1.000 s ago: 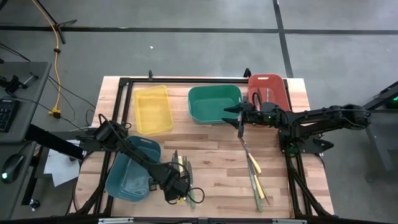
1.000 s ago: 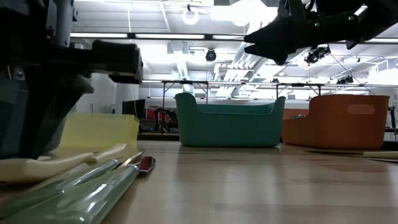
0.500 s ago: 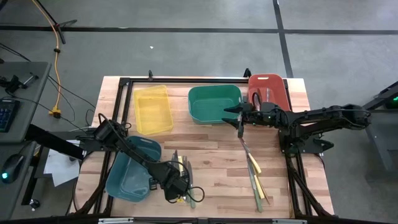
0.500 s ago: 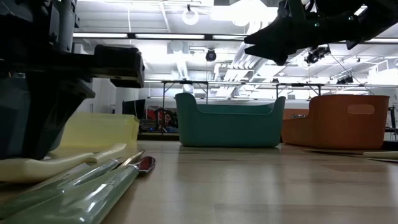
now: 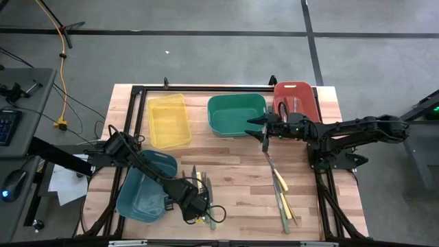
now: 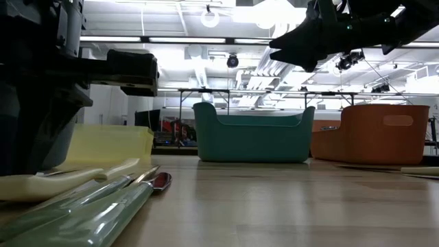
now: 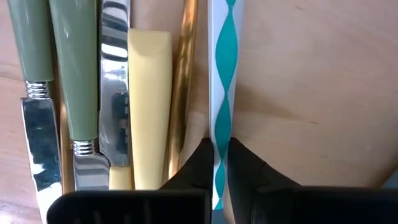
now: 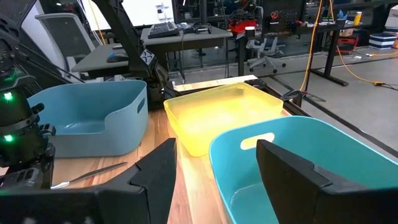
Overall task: Sort silverware by color (type)
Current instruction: Put the blue patterned knife into the orange bin
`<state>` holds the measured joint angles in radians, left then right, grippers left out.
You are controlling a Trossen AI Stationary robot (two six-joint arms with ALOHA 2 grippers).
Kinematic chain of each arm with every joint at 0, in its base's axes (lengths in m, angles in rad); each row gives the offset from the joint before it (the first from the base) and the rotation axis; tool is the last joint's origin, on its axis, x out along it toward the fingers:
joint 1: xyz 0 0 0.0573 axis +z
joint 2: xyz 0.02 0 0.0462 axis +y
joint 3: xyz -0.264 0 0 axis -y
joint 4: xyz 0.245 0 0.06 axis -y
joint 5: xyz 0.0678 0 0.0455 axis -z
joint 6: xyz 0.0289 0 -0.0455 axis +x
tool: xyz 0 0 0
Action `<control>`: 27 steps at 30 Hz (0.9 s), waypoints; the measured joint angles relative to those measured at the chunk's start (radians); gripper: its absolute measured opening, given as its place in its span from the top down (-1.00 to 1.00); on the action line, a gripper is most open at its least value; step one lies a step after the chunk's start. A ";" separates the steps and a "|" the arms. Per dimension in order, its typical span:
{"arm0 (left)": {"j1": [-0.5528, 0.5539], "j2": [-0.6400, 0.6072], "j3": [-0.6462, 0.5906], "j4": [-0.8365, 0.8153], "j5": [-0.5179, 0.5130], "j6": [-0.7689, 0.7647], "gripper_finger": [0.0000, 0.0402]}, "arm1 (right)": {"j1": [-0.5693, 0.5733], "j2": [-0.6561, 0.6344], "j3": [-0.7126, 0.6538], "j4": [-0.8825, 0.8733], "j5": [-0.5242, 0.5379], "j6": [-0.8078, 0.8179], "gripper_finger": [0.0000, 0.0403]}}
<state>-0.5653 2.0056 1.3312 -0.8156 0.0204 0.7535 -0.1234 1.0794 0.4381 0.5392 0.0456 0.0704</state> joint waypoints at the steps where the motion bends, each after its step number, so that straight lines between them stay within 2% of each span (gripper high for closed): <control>1: 0.002 0.001 0.005 -0.004 0.001 -0.009 0.97 | 0.000 0.000 0.000 0.000 0.000 0.000 -0.01; 7: 0.023 0.004 0.068 -0.035 -0.011 -0.070 0.98 | 0.000 0.000 0.000 0.000 0.000 0.000 -0.01; 18: 0.061 -0.007 0.212 -0.289 -0.006 -0.173 0.98 | 0.000 0.000 0.000 0.000 0.000 0.000 -0.01; 23: 0.112 -0.084 0.222 -0.290 -0.012 -0.295 0.98 | 0.000 0.000 0.000 0.000 0.000 0.000 -0.01; 27: 0.189 -0.204 0.190 -0.196 -0.093 -0.367 0.98 | 0.000 0.000 0.000 0.003 0.000 0.000 -0.01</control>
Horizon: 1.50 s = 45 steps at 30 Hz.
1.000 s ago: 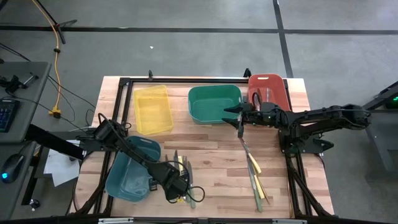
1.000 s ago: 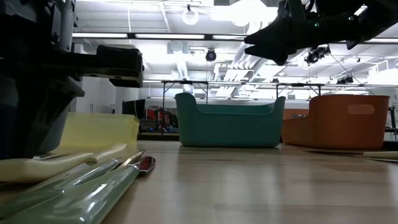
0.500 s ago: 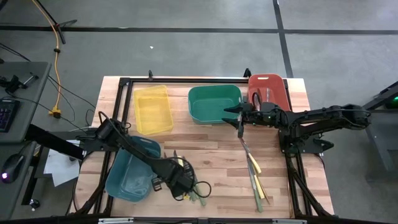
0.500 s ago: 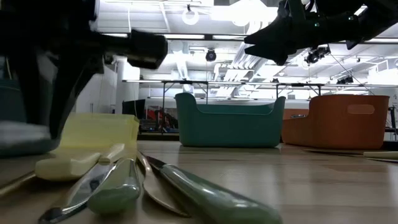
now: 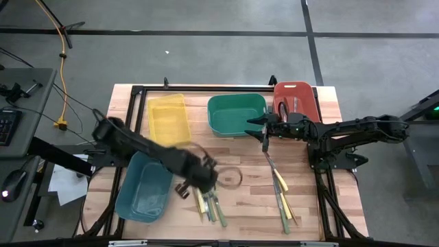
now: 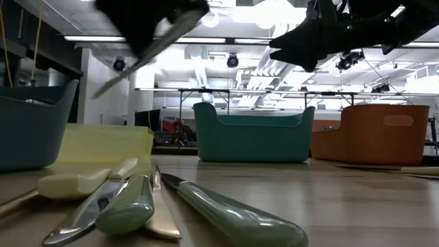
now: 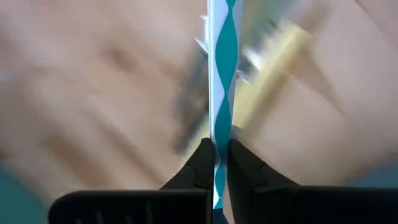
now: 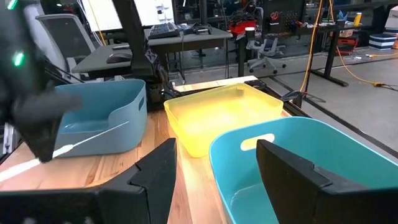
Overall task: Sort silverware by color (type)
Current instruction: Put the blue patterned knife into the orange bin
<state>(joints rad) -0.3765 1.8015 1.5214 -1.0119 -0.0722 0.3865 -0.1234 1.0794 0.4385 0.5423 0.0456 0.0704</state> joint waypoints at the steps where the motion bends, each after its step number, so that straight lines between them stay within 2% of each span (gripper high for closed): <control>1: 0.022 -0.037 -0.019 0.050 -0.012 -0.006 0.98 | 0.000 0.000 0.000 0.000 0.000 0.000 -0.01; 6: 0.151 -0.247 -0.184 0.452 -0.015 -0.008 0.98 | 0.000 0.000 0.000 -0.001 0.000 0.000 -0.01; 12: 0.332 -0.448 -0.509 1.049 0.059 -0.073 0.98 | 0.000 0.000 0.000 -0.006 0.000 0.000 -0.01; 18: 0.453 -0.455 -0.807 1.657 0.119 -0.233 0.98 | 0.000 0.000 0.000 0.021 0.000 -0.012 -0.01; 21: 0.488 -0.423 -0.880 1.843 0.118 -0.293 0.98 | 0.002 0.015 0.000 0.102 0.000 -0.026 -0.01; 25: 0.511 -0.386 -0.913 1.913 0.119 -0.376 0.98 | 0.024 0.086 0.000 0.252 -0.001 -0.068 -0.01; 33: 0.513 -0.324 -0.916 1.945 0.126 -0.411 0.98 | 0.037 0.247 0.001 0.522 -0.002 -0.113 -0.01; 38: 0.518 -0.322 -0.916 1.947 0.126 -0.411 0.98 | 0.031 0.261 0.003 0.546 -0.001 -0.074 -0.01; 45: 0.512 -0.306 -0.908 1.954 0.132 -0.411 0.97 | 0.035 0.302 0.092 0.442 -0.043 -0.024 -0.01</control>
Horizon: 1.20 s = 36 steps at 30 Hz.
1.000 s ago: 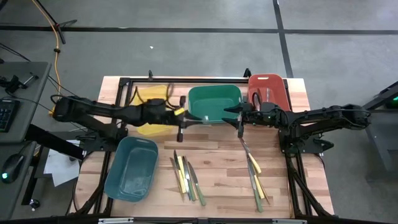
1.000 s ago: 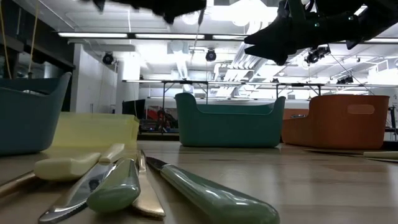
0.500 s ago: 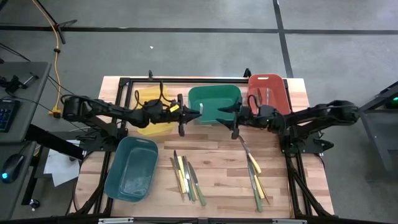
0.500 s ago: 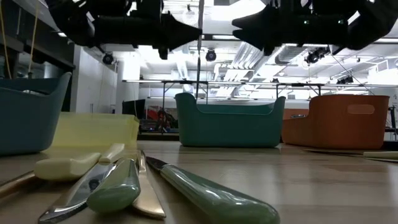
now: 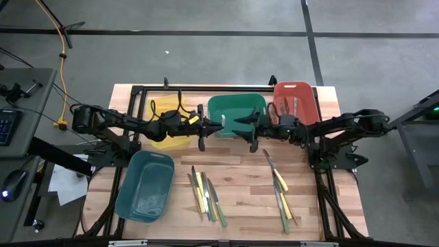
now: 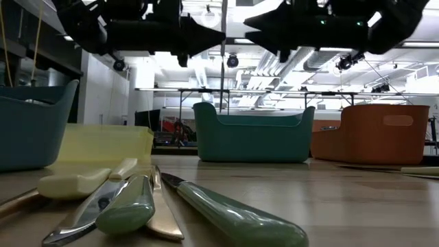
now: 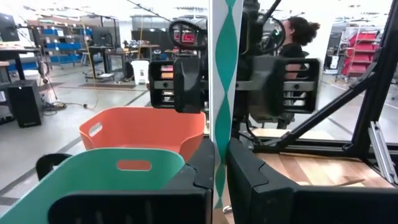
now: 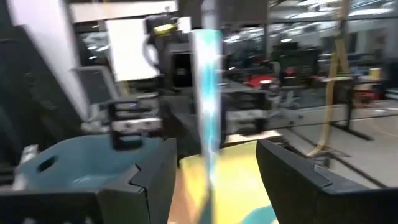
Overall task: Sort silverware by color (type)
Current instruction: Put the blue patterned knife into the orange bin
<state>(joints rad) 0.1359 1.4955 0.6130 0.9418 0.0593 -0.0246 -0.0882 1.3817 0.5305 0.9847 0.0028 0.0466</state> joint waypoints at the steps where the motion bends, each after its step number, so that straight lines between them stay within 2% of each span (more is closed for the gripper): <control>1: -0.003 0.005 0.003 -0.006 0.000 -0.001 0.97 | 0.005 0.017 0.018 -0.001 -0.005 -0.001 -0.01; 5: -0.019 0.054 0.037 0.000 0.002 0.000 0.97 | 0.012 0.078 0.078 -0.008 -0.004 0.003 -0.01; 15: -0.027 0.078 0.048 -0.001 -0.026 0.018 0.97 | 0.010 0.086 0.098 -0.036 -0.003 0.032 0.04; 18: -0.027 0.078 0.048 -0.001 -0.026 0.019 0.96 | 0.010 0.086 0.098 -0.042 -0.003 0.038 0.20; 25: -0.028 0.078 0.050 0.000 -0.026 0.012 0.96 | 0.010 0.086 0.097 -0.045 0.011 0.069 0.76; 28: -0.028 0.078 0.050 0.000 -0.026 0.005 0.96 | 0.010 0.086 0.097 -0.047 0.012 0.065 0.89; 32: -0.028 0.078 0.050 -0.003 -0.026 -0.001 0.96 | 0.010 0.085 0.097 -0.054 0.011 0.082 0.84; 36: -0.028 0.077 0.051 0.001 -0.016 0.003 0.96 | 0.010 0.085 0.096 -0.076 0.011 0.092 0.56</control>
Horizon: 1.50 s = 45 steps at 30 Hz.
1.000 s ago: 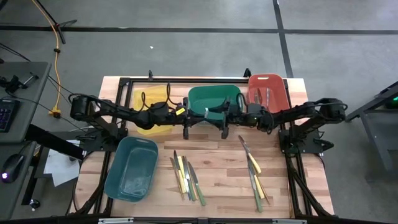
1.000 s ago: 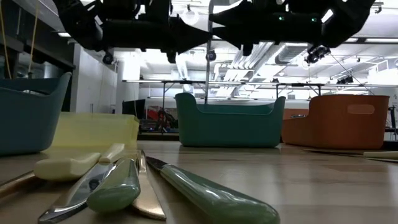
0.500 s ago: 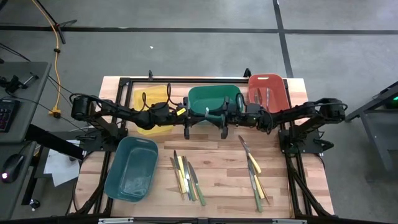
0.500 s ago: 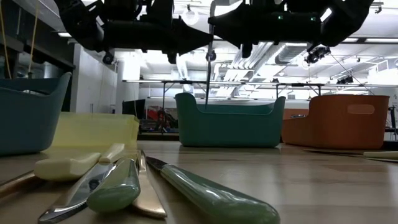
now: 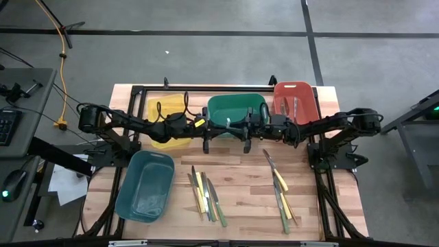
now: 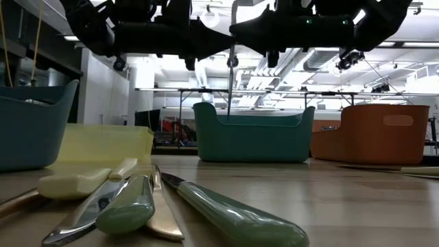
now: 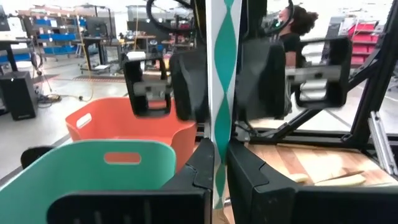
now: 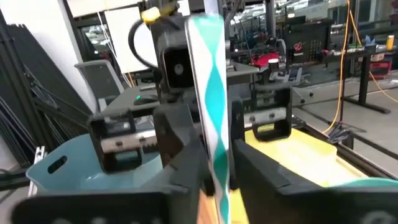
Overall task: Sort silverware by color (type)
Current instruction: Put the blue patterned knife into the orange bin
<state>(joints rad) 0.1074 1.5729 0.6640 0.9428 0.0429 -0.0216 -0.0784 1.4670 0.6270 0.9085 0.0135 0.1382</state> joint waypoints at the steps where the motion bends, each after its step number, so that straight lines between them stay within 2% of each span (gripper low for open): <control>1: 0.000 -0.001 0.000 0.000 0.004 0.000 0.96 | 0.000 0.000 0.000 0.001 0.000 -0.001 0.49; 5: 0.000 0.000 0.001 -0.002 0.039 0.000 0.96 | 0.000 0.000 0.000 0.004 -0.003 -0.008 0.30; 9: 0.000 0.000 0.020 -0.033 0.089 -0.001 0.96 | 0.000 0.000 0.000 0.004 -0.044 -0.029 0.29; 15: -0.003 0.034 0.043 -0.051 0.105 0.007 0.96 | 0.001 0.000 0.000 0.000 -0.079 -0.037 0.49; 22: 0.017 0.032 0.043 -0.055 0.103 -0.008 0.96 | 0.000 0.000 0.000 -0.014 -0.076 -0.055 0.87; 28: 0.017 0.032 0.043 -0.056 0.103 -0.004 0.95 | 0.000 0.000 0.000 -0.018 -0.077 -0.056 0.87; 37: 0.017 0.031 0.043 -0.061 0.100 0.000 0.65 | 0.000 -0.007 0.000 -0.053 -0.077 -0.068 0.87; 42: 0.018 -0.001 0.043 -0.119 0.098 0.000 0.48 | 0.000 -0.083 -0.004 -0.151 -0.073 -0.092 0.87; 45: 0.030 -0.054 0.043 -0.213 0.100 0.004 0.43 | 0.000 -0.156 -0.004 -0.252 -0.068 -0.100 0.87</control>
<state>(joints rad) 0.1370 1.5185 0.7066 0.7297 0.1429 -0.0173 -0.0784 1.3110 0.6228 0.6565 -0.0545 0.0382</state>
